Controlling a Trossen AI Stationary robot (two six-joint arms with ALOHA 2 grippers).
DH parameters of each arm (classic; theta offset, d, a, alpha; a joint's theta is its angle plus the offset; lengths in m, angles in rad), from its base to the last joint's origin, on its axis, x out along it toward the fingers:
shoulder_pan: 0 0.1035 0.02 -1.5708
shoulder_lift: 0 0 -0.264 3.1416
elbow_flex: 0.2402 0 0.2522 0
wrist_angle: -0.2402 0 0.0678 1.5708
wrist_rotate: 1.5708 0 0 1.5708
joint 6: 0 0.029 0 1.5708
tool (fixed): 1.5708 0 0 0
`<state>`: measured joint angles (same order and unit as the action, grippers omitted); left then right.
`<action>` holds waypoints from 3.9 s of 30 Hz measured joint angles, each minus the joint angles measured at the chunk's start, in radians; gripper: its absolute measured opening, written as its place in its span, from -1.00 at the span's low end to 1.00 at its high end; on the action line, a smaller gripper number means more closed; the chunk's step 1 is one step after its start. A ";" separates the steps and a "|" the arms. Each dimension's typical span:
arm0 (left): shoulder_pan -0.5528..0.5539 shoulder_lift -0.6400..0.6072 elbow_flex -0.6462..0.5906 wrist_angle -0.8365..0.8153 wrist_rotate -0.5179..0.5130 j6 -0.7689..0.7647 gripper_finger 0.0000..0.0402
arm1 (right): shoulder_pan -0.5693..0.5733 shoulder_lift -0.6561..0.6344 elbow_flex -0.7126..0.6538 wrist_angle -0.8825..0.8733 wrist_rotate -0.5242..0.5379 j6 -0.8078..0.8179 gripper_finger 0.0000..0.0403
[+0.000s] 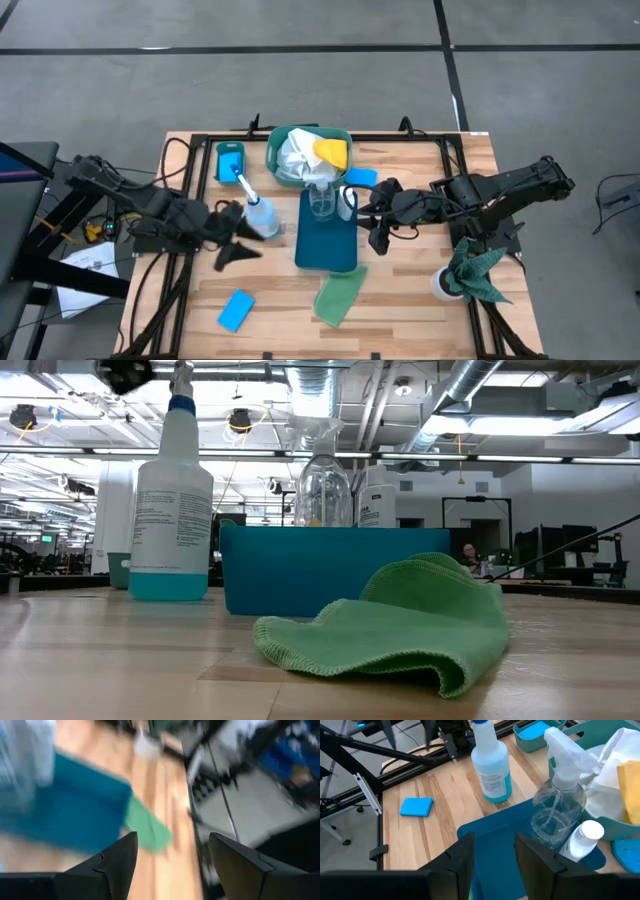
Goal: Pick & Place Kitchen Items
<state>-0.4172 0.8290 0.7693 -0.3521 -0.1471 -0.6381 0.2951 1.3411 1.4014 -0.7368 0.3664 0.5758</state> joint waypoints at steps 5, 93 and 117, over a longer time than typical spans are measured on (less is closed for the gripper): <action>-0.093 -0.053 0.116 -0.015 0.082 -0.091 0.20 | 0.000 0.000 0.000 -0.015 -0.001 0.000 -0.34; 0.441 0.550 0.995 -1.218 -0.111 1.152 -0.29 | -0.006 0.007 -0.073 0.049 0.023 0.002 -0.34; 0.442 0.547 0.998 -1.214 -0.061 1.000 -0.87 | 0.013 0.007 -0.080 0.116 0.024 0.010 -0.34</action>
<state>0.0246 1.3762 1.7672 -1.5660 -0.2083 0.3624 0.3077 1.3479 1.3209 -0.6206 0.3900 0.5855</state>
